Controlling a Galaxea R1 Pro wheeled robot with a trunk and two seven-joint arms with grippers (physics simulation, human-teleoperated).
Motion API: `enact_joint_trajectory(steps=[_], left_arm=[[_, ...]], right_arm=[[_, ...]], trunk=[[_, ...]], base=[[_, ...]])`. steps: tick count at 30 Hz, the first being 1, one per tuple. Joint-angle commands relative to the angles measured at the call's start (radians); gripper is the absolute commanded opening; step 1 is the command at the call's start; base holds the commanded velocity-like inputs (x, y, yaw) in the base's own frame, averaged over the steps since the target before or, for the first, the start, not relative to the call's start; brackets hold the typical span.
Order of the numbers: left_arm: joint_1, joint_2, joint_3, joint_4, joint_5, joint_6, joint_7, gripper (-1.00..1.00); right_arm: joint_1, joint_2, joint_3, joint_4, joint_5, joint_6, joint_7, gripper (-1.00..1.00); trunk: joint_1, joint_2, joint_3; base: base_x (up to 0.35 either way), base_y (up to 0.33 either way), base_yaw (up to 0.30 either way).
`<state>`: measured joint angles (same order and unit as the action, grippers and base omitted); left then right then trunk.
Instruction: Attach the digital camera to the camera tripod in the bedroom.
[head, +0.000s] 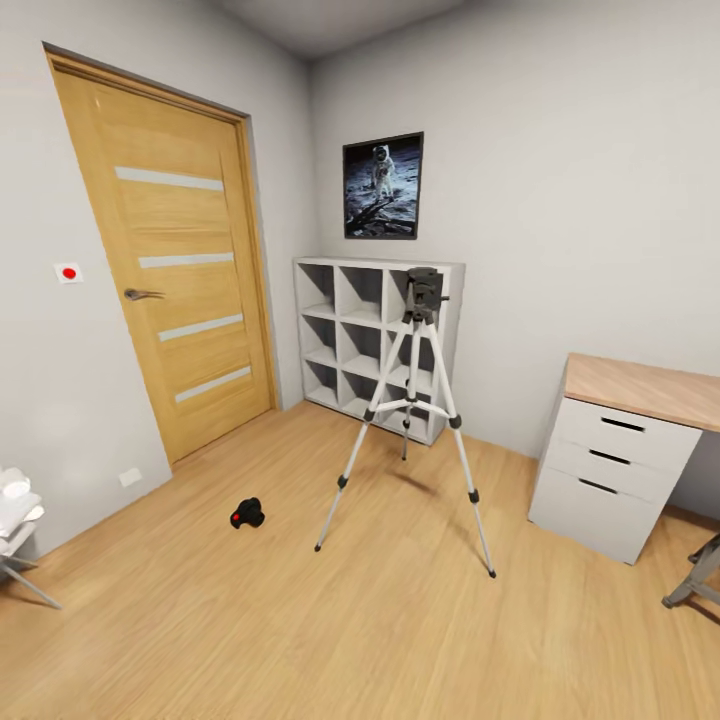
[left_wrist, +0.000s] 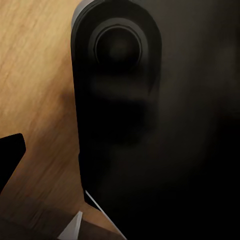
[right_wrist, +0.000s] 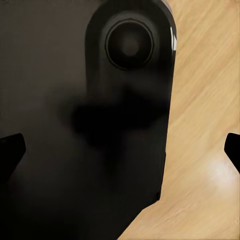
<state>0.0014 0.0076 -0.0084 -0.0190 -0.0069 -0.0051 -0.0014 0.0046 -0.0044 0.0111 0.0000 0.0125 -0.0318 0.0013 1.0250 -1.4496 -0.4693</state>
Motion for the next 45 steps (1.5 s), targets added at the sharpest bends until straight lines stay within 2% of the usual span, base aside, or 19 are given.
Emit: enact_joint_trajectory(steps=[1,11,33,35,40,45], left_arm=[[0.000,0.000,-0.001,-0.001,-0.001,-0.001,0.000,1.00],[0.000,0.000,-0.001,-0.001,-0.001,-0.001,0.000,1.00],[0.000,0.000,0.002,-0.002,0.002,-0.001,0.000,1.00],[0.000,-0.011,0.004,-0.007,0.002,-0.001,0.000,1.00],[0.000,-0.013,0.006,-0.008,0.004,0.000,0.000,1.00],[0.000,-0.013,0.010,-0.007,0.017,0.000,0.001,1.00]], right_arm=[[0.000,0.000,0.001,0.000,0.001,-0.004,0.000,1.00],[0.000,0.001,-0.003,0.000,0.000,-0.042,0.000,1.00],[0.000,0.000,0.001,0.000,-0.002,-0.044,0.000,1.00],[0.000,0.000,0.001,0.000,-0.002,-0.043,0.000,1.00],[0.000,0.000,0.001,0.000,-0.002,-0.044,0.000,1.00],[0.000,0.000,0.001,0.000,-0.002,-0.045,-0.001,1.00]], trunk=[[0.000,0.000,-0.001],[0.000,0.000,-0.001],[0.000,0.000,-0.001],[0.000,0.000,-0.001],[0.000,0.000,-0.001],[0.000,0.000,-0.001]], base=[[0.000,0.000,0.015],[0.000,0.000,0.002],[0.000,0.000,0.000],[0.000,0.000,0.000],[0.000,0.000,0.000],[0.016,0.000,0.000]])
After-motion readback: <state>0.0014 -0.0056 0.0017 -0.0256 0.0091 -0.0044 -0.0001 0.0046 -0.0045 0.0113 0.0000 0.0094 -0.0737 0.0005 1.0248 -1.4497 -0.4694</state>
